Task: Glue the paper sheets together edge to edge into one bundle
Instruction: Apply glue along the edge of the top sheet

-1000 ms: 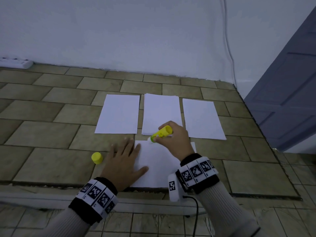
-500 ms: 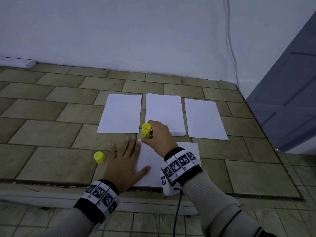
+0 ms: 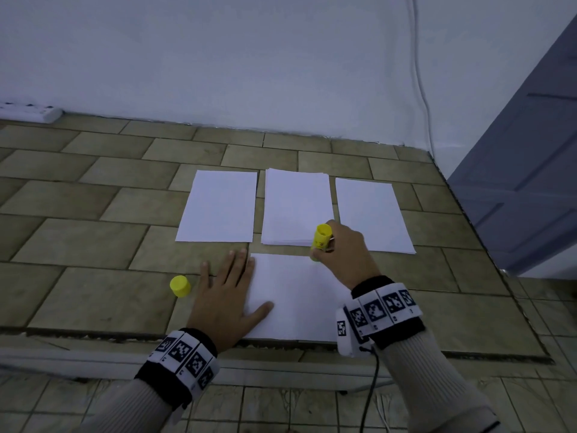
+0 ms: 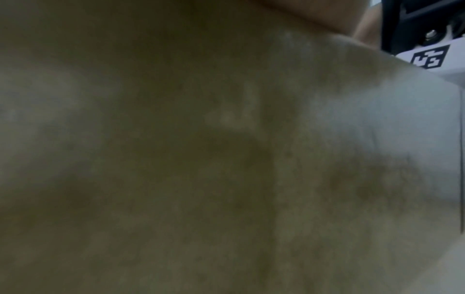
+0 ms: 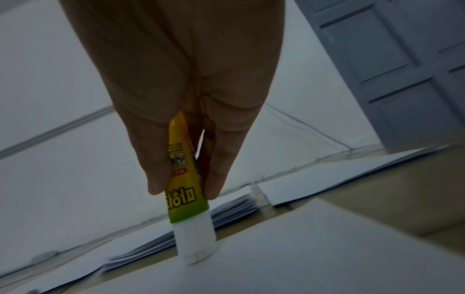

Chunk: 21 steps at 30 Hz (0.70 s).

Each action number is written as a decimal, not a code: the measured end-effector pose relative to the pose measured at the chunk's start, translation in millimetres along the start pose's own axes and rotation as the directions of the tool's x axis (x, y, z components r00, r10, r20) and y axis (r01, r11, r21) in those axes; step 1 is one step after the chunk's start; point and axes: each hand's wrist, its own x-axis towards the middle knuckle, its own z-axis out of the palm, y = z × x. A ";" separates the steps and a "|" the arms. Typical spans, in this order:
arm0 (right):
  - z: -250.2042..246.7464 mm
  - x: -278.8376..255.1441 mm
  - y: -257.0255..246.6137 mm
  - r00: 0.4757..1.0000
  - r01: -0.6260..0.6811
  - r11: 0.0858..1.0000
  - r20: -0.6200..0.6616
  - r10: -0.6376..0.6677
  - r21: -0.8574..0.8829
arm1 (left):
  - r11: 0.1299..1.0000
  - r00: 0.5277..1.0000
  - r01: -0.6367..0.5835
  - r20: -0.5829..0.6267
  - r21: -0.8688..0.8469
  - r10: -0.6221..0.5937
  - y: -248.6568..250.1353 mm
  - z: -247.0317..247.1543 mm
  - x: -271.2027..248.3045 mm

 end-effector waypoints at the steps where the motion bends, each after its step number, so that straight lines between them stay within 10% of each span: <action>1: -5.8 -2.7 5.4 1.000 -0.004 1.000 -0.019 0.004 -0.011 | 1.000 1.000 0.000 -0.005 0.000 0.000 0.0 0.6 0.0; 13: -45.3 -17.3 51.2 0.984 -0.109 0.992 -0.147 0.099 -0.065 | 0.999 0.998 -0.006 -0.057 -0.050 0.003 -0.7 3.4 -0.5; 21: -15.3 -31.8 3.7 0.993 0.101 0.991 -0.065 -0.096 0.082 | 0.996 0.998 -0.005 -0.070 -0.089 -0.001 0.1 1.9 -0.7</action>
